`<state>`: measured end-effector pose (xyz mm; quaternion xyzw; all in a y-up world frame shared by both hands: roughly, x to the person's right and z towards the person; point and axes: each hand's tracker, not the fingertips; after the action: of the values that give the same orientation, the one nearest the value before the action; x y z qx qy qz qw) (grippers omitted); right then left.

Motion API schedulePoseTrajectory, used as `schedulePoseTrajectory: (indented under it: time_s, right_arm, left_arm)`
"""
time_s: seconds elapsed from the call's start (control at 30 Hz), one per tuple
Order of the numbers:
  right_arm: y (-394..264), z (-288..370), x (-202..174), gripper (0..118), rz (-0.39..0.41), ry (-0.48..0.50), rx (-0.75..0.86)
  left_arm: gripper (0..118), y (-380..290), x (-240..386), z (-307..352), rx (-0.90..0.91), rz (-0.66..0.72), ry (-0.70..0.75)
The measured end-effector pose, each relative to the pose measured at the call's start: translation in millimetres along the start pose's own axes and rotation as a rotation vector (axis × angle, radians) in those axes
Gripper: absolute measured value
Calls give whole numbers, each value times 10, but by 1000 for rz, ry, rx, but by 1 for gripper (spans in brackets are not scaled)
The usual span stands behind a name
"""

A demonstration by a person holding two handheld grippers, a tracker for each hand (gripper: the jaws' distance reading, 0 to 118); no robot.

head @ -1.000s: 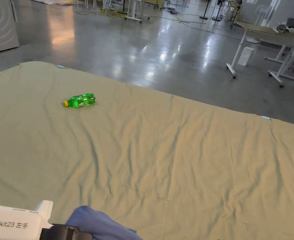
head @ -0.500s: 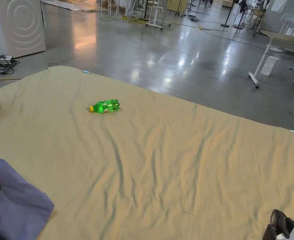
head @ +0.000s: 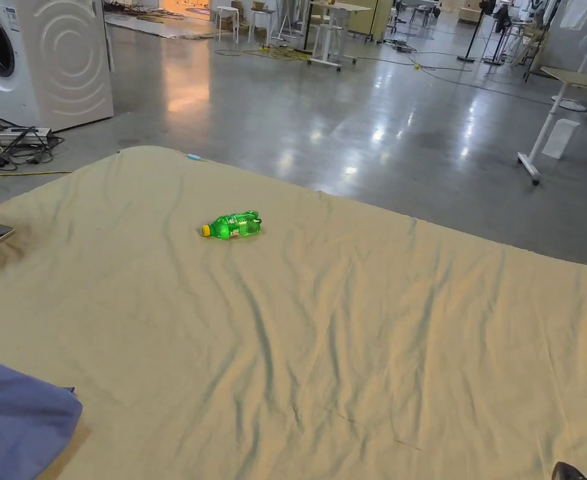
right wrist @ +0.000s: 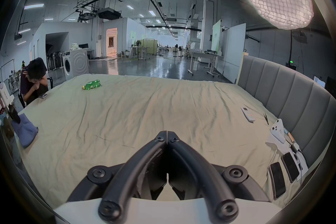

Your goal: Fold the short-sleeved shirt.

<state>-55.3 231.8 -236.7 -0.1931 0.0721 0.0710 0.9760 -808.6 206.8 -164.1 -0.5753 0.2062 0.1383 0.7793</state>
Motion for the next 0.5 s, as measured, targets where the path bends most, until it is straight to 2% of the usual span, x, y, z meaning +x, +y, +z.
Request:
schedulePoseTrajectory:
  time_s: [0.17, 0.27, 0.33, 0.5]
  right_arm:
    - [26, 49, -32, 0, -2, 13, -7]
    - [10, 37, 7, 0, -9, 18, -4]
    - [-1, 60, 22, 0, -14, 19, 5]
    - [-19, 114, 53, 0, -31, 0, 38]
  left_arm:
    - [60, 178, -221, -61, 91, -12, 125]
    - [60, 125, -154, -25, 194, -14, 108]
    - [60, -144, 394, 441, 281, -18, 83]
    - [60, -462, 1163, 820, 547, -79, -39]
